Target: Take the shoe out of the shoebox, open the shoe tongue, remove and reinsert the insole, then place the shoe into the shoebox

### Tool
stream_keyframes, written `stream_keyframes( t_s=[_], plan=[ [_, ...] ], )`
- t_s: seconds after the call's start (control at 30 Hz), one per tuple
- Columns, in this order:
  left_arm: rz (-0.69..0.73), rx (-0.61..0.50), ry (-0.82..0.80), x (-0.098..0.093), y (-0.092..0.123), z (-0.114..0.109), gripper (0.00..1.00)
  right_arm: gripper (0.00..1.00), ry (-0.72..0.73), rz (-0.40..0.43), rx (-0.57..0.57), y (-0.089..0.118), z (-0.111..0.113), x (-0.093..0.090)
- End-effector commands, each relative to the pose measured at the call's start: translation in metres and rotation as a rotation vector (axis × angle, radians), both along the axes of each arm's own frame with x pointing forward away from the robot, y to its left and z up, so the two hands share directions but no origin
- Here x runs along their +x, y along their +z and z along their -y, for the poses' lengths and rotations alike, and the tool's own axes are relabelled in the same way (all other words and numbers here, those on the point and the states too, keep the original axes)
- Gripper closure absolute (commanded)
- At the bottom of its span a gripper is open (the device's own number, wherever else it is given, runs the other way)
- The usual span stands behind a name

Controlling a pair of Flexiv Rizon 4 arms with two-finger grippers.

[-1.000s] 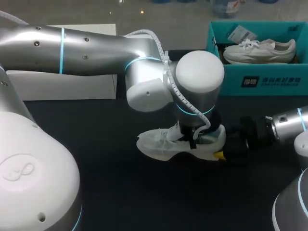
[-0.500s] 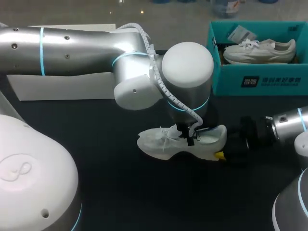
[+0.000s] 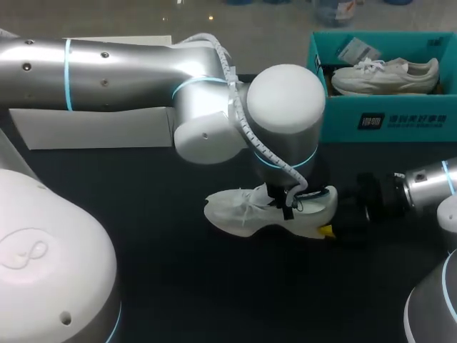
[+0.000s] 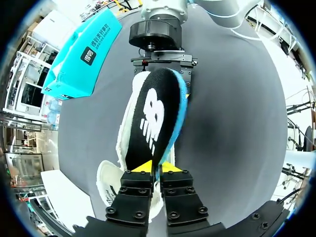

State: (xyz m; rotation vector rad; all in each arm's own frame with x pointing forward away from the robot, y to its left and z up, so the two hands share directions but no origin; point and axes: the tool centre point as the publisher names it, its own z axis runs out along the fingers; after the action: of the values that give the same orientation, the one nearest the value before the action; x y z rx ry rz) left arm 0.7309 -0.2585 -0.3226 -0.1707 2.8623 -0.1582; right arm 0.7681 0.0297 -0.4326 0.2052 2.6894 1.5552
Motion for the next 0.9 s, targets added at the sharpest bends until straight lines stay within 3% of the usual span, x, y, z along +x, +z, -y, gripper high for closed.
stream_keyframes(
  t_s=[0.03, 0.27, 0.73, 0.9],
  plan=[
    [0.003, 0.011, 0.003, -0.001, -0.001, 0.004, 0.74, 1.0, -0.002, 0.0, -0.004, -0.006, -0.001, -0.002],
    [0.007, 0.015, 0.015, 0.0, -0.001, 0.004, 0.73, 1.0, -0.002, 0.0, -0.004, -0.006, -0.001, -0.002],
    [0.015, 0.012, -0.028, -0.02, -0.008, 0.018, 0.73, 1.0, -0.002, 0.0, -0.004, -0.006, -0.001, -0.002],
    [0.018, 0.013, -0.023, -0.019, -0.011, 0.023, 0.72, 1.0, -0.002, 0.0, -0.004, -0.006, -0.001, -0.002]
  ],
)
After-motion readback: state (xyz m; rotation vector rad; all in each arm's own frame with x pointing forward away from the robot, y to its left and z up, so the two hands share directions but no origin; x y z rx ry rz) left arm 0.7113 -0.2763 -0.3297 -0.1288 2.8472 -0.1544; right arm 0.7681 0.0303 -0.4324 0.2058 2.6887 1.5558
